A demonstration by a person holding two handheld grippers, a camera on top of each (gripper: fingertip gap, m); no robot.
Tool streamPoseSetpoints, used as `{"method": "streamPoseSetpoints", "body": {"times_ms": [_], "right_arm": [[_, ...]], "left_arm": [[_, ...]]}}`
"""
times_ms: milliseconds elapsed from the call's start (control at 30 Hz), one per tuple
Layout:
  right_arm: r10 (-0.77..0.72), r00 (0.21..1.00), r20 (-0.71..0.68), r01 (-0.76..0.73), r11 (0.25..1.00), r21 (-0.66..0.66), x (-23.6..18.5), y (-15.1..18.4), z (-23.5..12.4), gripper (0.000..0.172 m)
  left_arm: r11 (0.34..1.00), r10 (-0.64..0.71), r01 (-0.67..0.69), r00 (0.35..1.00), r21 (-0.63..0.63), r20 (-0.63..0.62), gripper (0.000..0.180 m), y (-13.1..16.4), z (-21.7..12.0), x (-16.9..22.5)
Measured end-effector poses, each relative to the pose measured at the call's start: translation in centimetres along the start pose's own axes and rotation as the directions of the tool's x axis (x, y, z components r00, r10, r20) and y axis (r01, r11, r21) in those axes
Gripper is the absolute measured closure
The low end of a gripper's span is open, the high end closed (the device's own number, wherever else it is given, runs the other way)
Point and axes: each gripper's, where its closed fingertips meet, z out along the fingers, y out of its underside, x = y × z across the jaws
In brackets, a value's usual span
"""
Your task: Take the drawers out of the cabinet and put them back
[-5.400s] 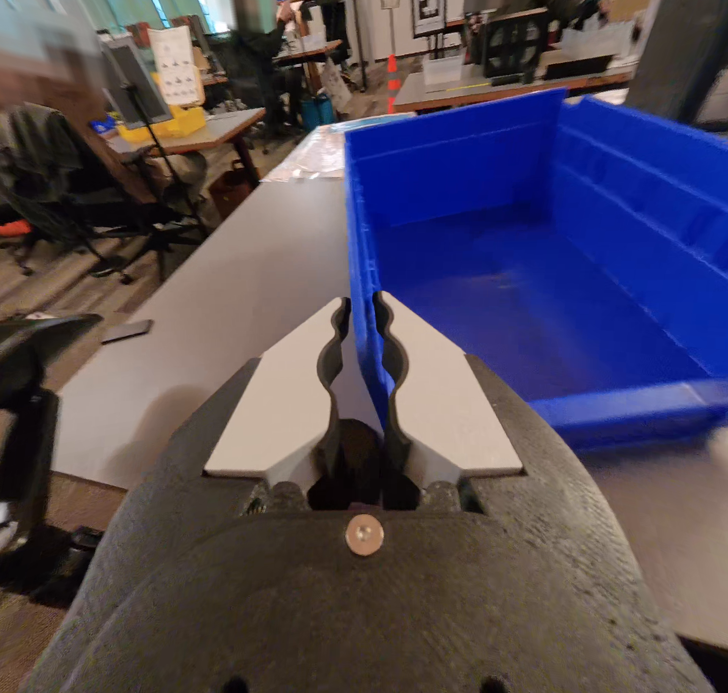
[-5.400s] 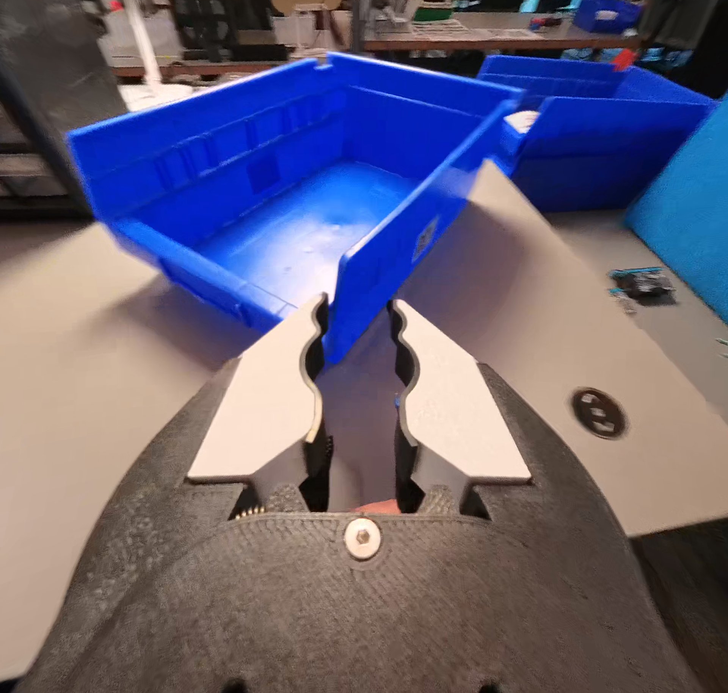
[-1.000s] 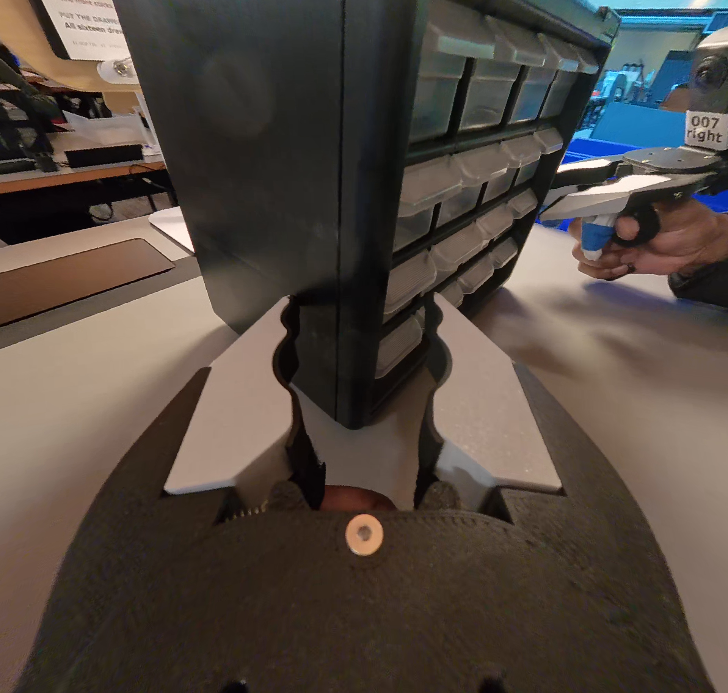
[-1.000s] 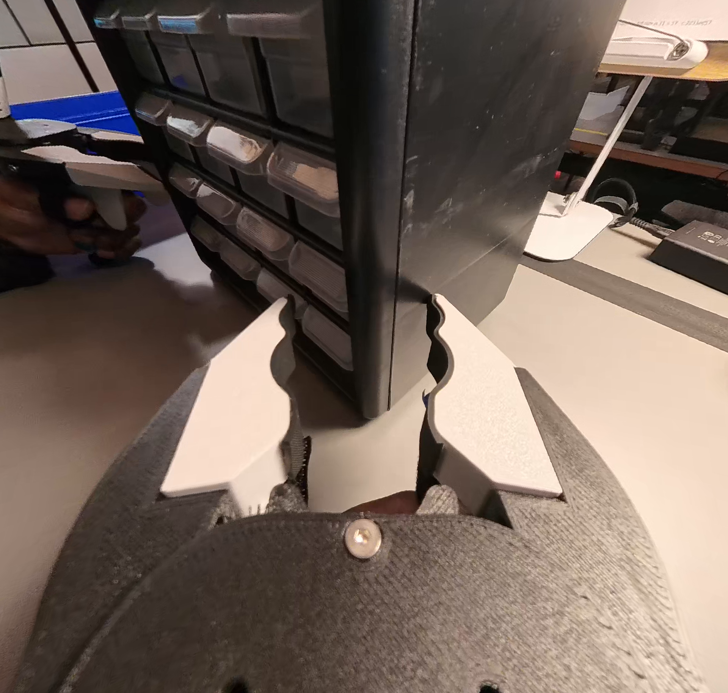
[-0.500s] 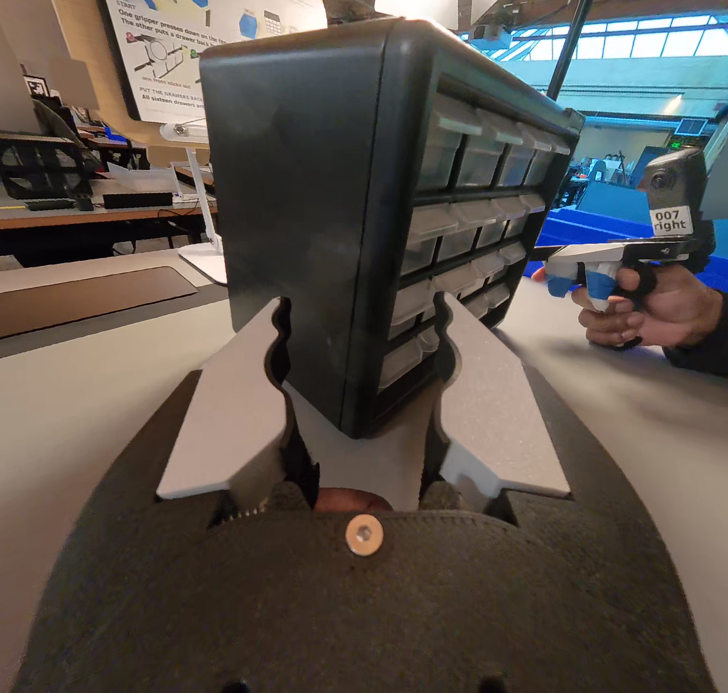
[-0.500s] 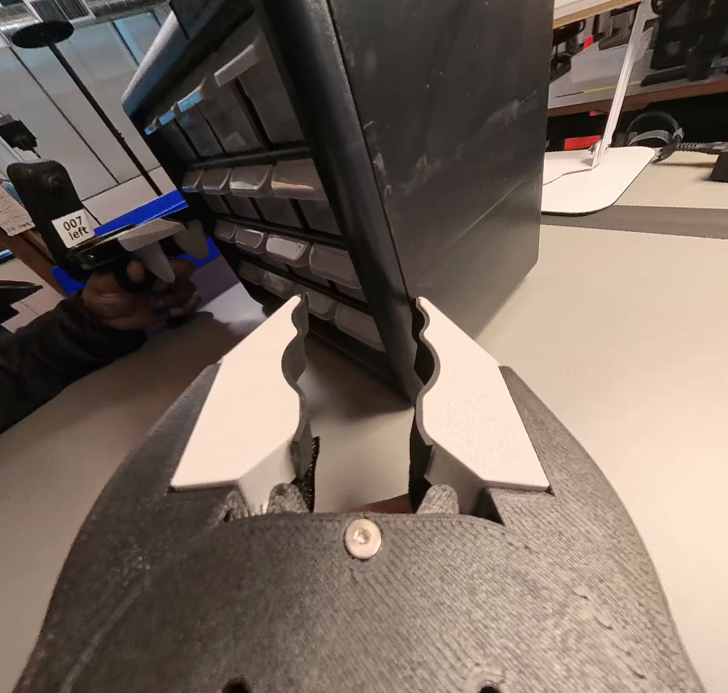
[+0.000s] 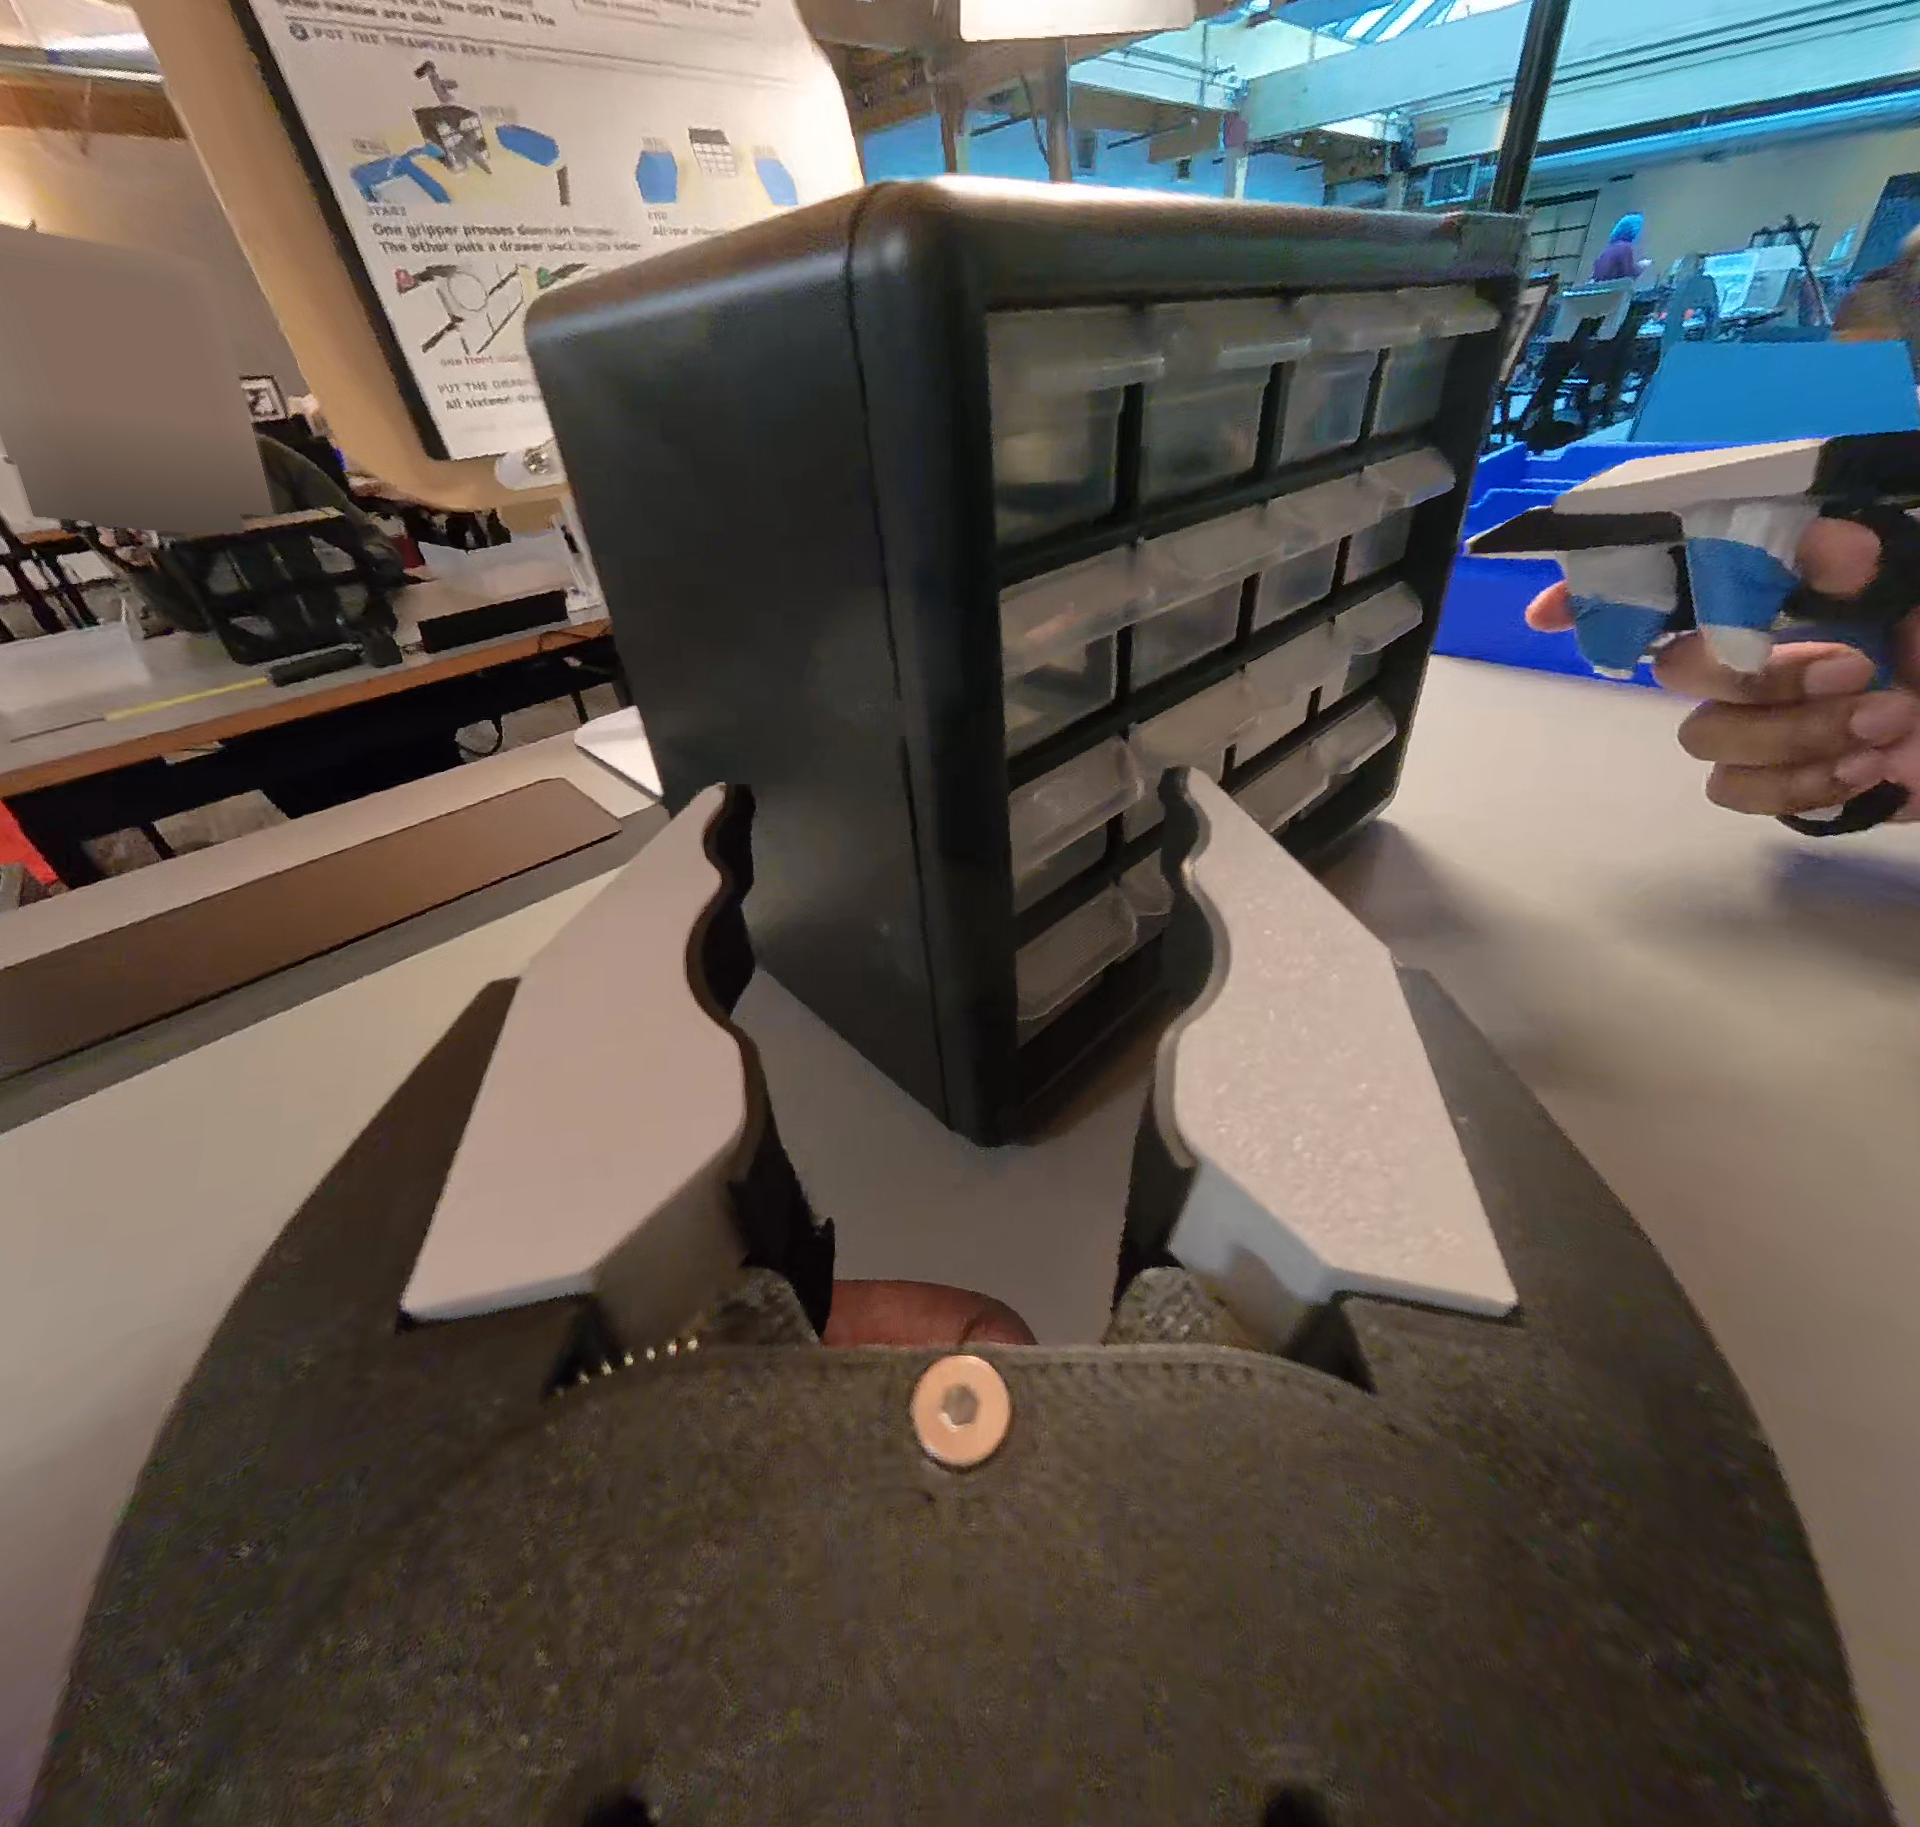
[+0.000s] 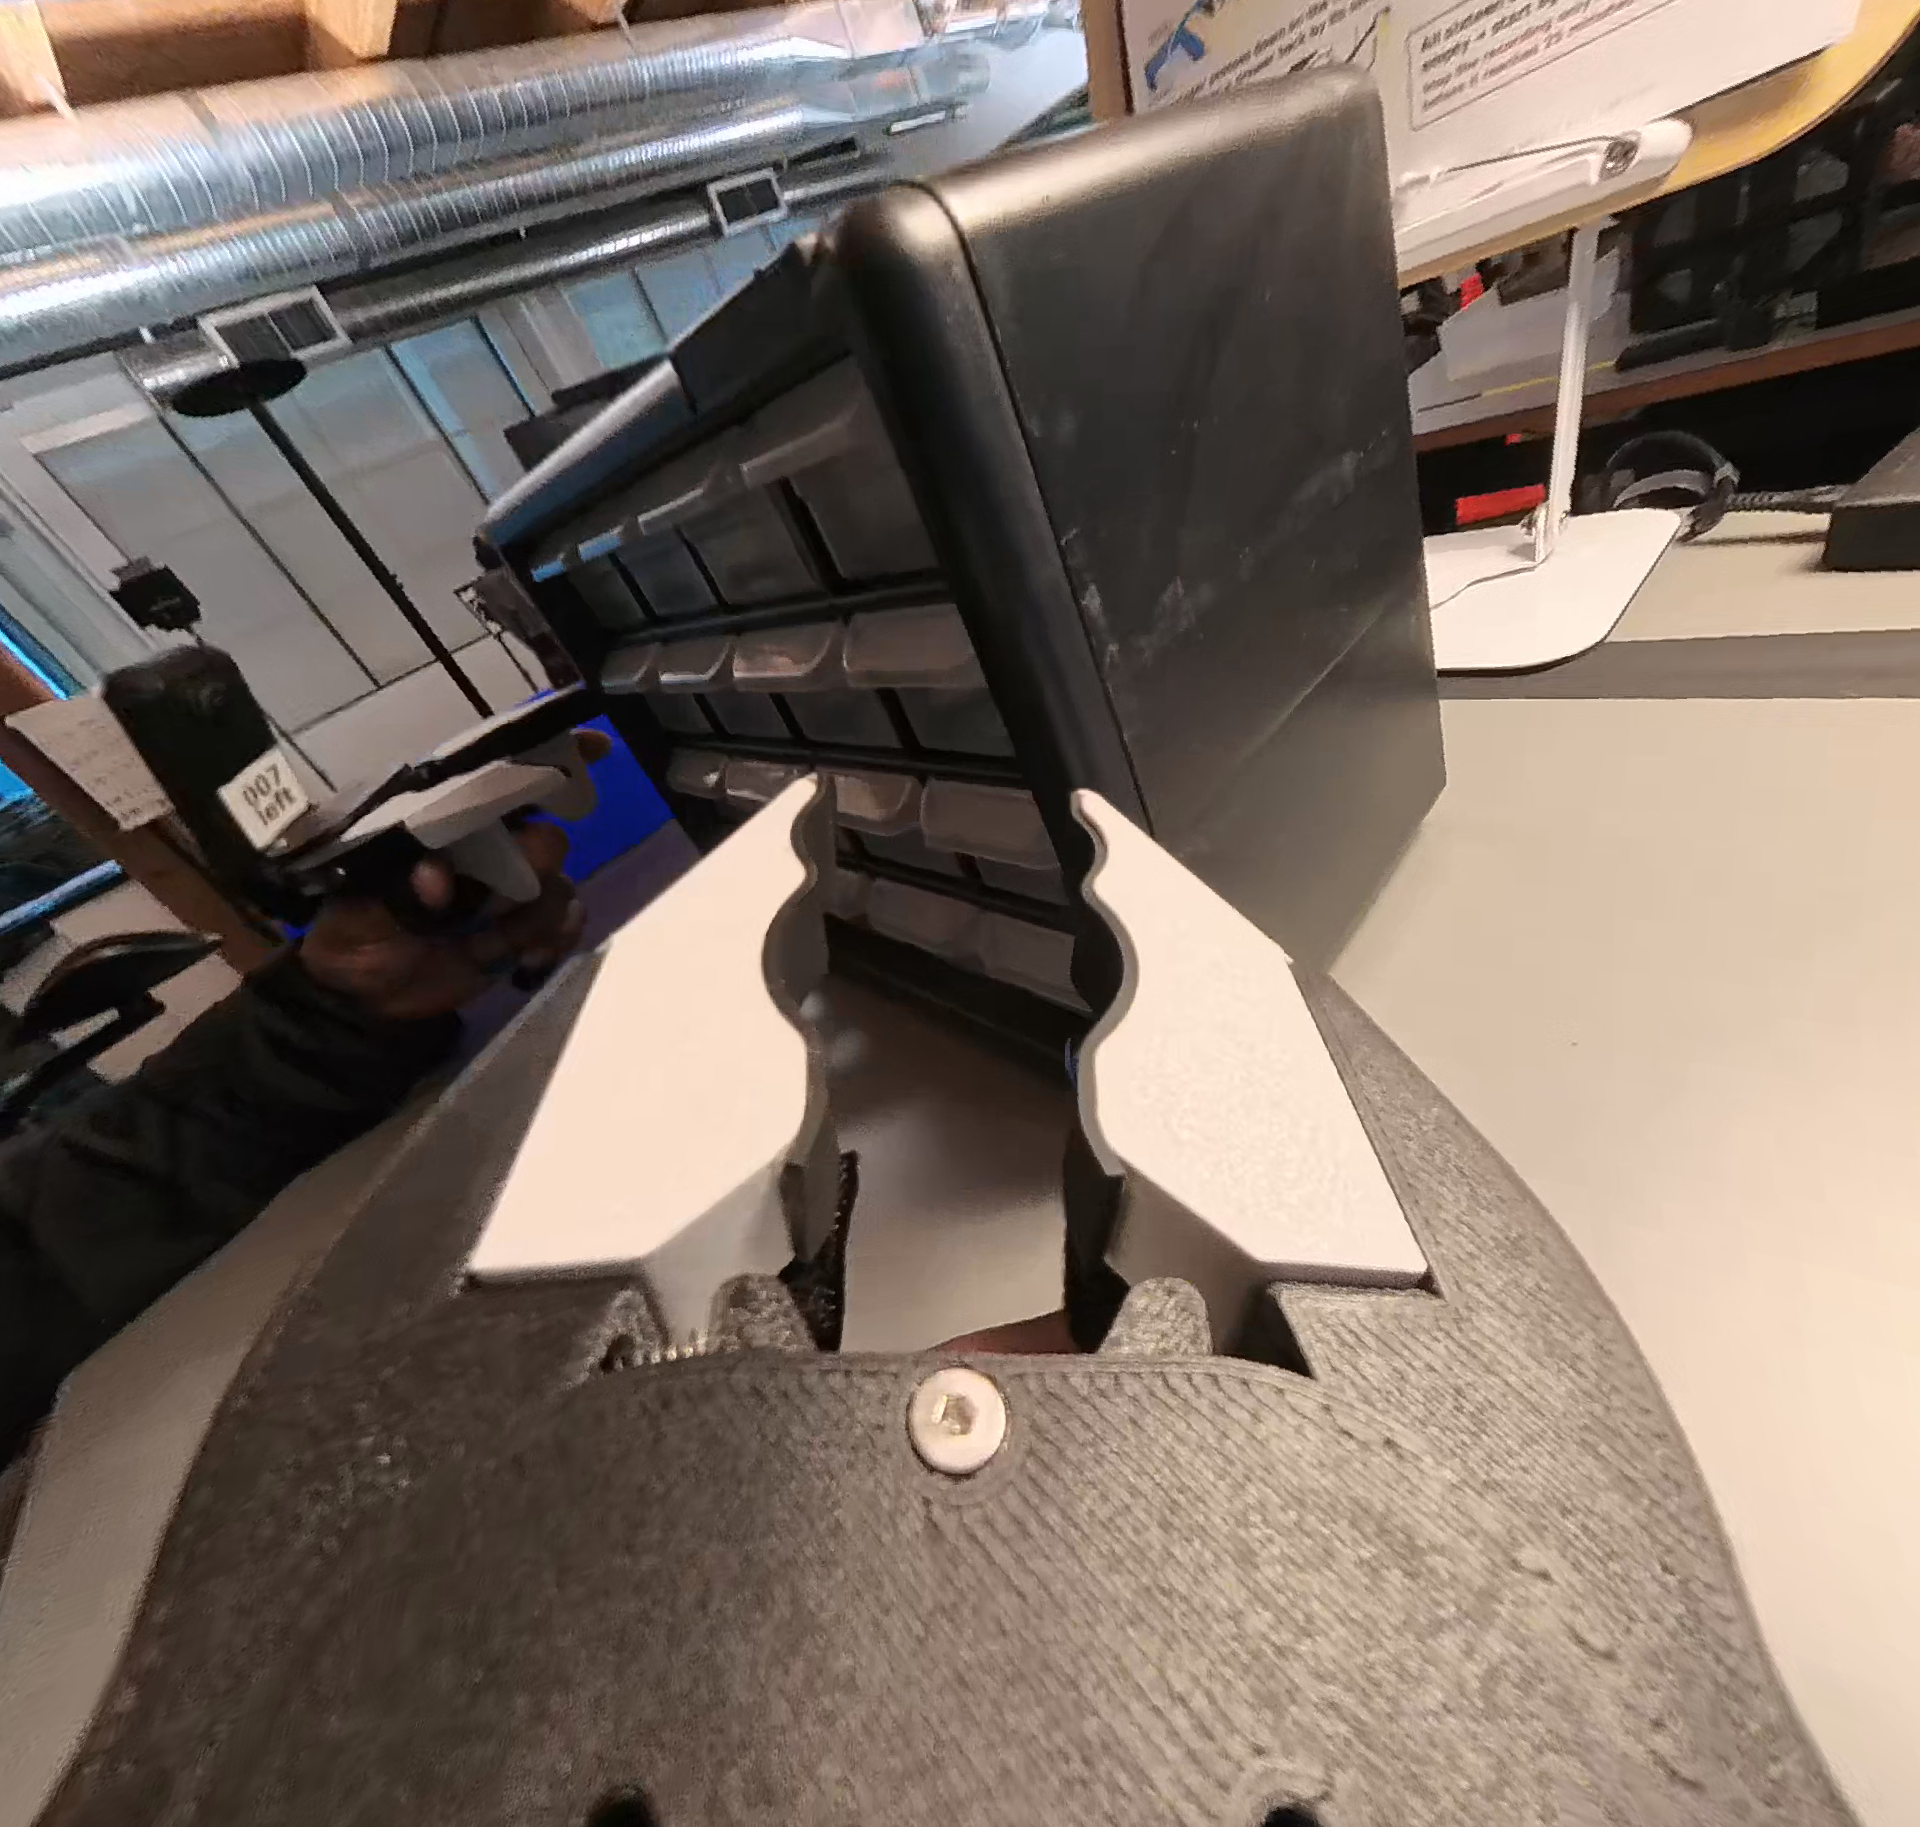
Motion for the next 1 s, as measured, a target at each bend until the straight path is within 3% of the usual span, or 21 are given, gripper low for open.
{"method": "streamPoseSetpoints", "body": {"times_ms": [133,333,433,533,667,767,867,1000], "right_arm": [[0.121,0.992,0.031,-0.122,0.992,0.037,-1.0,0.4,0.3,0.128],[0.202,0.979,0.037,-0.203,0.978,0.052,-2.4,2.0,1.0,0.128],[0.221,0.974,0.041,-0.224,0.972,0.067,-3.0,1.9,1.4,0.128],[0.25,0.968,0.027,-0.251,0.961,0.12,-2.8,0.8,1.8,0.127],[0.316,0.948,0.026,-0.316,0.935,0.162,-2.7,0.6,2.5,0.127],[0.278,0.961,0.0,-0.275,0.95,0.15,-2.7,1.2,2.6,0.127],[0.247,0.969,-0.01,-0.243,0.959,0.148,-2.2,1.1,2.3,0.127],[0.286,0.958,0.017,-0.285,0.947,0.151,-2.0,0.8,2.4,0.127]], "left_arm": [[0.999,0.02,-0.019,0.999,-0.029,0.026,0.096,0.1,-0.6,-0.6],[0.973,0.221,-0.225,0.972,-0.057,-0.079,0.097,-5.0,-2.6,0.8],[0.931,0.341,-0.354,0.93,-0.086,-0.141,0.095,-9.0,-1.3,1.8],[0.897,0.383,-0.413,0.904,-0.157,-0.191,0.095,-11.4,2.2,2.7],[0.908,0.329,-0.363,0.927,-0.21,-0.182,0.103,-11.3,7.0,3.4],[0.893,0.32,-0.37,0.923,-0.256,-0.214,0.106,-10.2,8.7,4.5],[0.868,0.363,-0.397,0.917,-0.299,-0.164,0.11,-10.2,8.5,3.6],[0.902,0.254,-0.294,0.953,-0.315,-0.164,0.115,-10.1,7.6,2.5]]}}
